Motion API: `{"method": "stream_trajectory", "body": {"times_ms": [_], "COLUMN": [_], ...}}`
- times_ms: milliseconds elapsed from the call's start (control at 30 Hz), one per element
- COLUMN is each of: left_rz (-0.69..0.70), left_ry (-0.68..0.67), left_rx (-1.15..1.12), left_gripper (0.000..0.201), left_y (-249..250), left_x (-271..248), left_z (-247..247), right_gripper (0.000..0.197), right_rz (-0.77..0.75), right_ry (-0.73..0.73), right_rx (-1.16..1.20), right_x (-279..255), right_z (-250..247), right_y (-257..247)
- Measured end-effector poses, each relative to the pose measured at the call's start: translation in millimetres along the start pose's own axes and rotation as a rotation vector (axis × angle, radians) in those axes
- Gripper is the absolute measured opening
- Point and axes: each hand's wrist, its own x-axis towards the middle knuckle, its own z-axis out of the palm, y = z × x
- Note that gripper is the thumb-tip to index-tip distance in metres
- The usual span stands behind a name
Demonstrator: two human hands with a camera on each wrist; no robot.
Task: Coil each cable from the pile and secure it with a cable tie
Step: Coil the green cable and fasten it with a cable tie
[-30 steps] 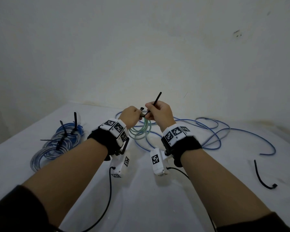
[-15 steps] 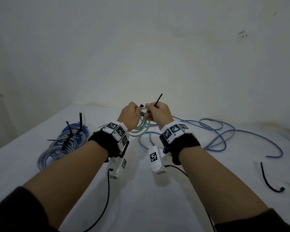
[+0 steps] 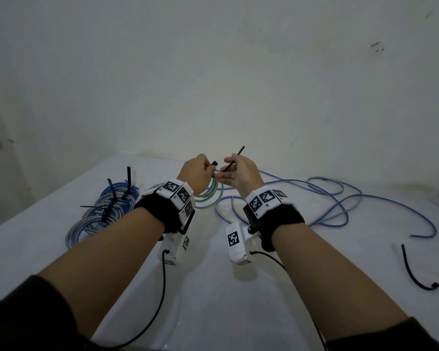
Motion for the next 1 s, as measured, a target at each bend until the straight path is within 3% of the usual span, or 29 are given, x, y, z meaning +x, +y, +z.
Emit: {"method": "stream_trajectory", "body": {"times_ms": [133,333,533,1000], "left_rz": [-0.032,-0.038,-0.043,-0.027], "left_ry": [-0.011,0.086,0.129,0.131], "left_rx": [-0.052,-0.196,-0.240,-0.240], "left_gripper": [0.020,0.014,0.009,0.010], "left_y": [-4.0,-3.8,-6.1,-13.4], "left_x": [0.8,0.9,0.8,-0.4], "left_z": [-0.6,-2.2,-2.7,-2.7], "right_gripper": [0.037,0.010,0.021,0.025], "right_rz": [-0.041,-0.098,-0.030,0.019], "right_ry": [-0.028,-0.016,-0.046,-0.044], "right_rx": [-0.050,-0.214,-0.188,-0.184], "right_x": [-4.8,-6.0,-9.3,-5.7], "right_z": [0.5,2.8,4.6,6.5], "right_y": [-1.9,2.6,0.2,8.5]}}
